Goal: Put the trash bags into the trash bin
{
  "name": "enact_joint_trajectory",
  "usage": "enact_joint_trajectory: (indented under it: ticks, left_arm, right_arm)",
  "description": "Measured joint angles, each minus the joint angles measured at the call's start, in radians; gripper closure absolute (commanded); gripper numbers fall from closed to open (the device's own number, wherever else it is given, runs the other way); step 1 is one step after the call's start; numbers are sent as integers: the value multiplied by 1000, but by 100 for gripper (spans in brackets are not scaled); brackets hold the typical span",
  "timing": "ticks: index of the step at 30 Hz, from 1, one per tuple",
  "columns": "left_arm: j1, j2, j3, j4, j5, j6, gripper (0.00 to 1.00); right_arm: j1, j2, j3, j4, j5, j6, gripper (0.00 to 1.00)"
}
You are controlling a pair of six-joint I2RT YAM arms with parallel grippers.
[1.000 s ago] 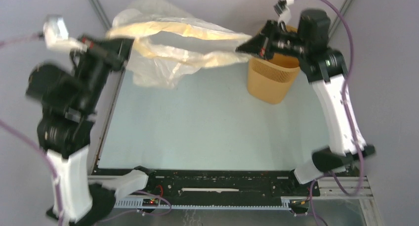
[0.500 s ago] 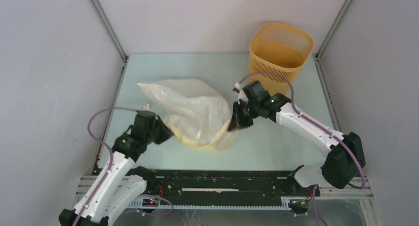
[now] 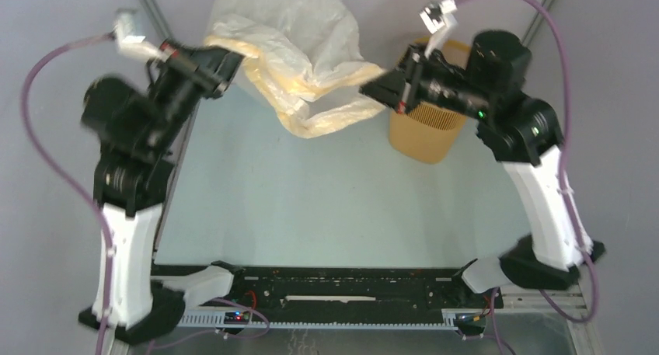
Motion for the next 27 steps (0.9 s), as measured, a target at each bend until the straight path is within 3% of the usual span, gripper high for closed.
enact_joint_trajectory:
  ticks: [1,5,8,10,12,14,18,21,23,27]
  left_arm:
    - [1,-67,-99,6,-18,3,100]
    - [54,-401,-743,1,-23,-92,100]
    - [66,-410,-1196,-60,58,-167,100]
    - [71,-437,-1384,-269,78,-203,100]
    - [83,-567,-1379,-373,69,-215,100]
    - [91,-626,-1272,-349,57,-213,100]
    - [94,-434,-887,-243,91,-159,100]
    - [95,-297,-689,-199,114,-101,100]
    - [95,-254,-630,-185,108,-64,100]
    - [97,-269,-656,-231,76,-37,100]
  right_arm:
    - [-1,-66,-126,32,0,-3,100]
    - [-23,-287,-692,153,-23,7,100]
    - [-14,-227,-1028,145,-23,30,100]
    - [-3,-160,-1156,97,-7,39,100]
    - [14,-168,-1212,21,6,43,100]
    - [13,-222,-1179,6,1,45,100]
    - [-61,-246,-912,14,-42,45,100]
    - [-95,-216,-731,19,-58,39,100]
    - [-98,-200,-672,15,-72,33,100]
    - [-98,-160,-694,-39,-94,19,100]
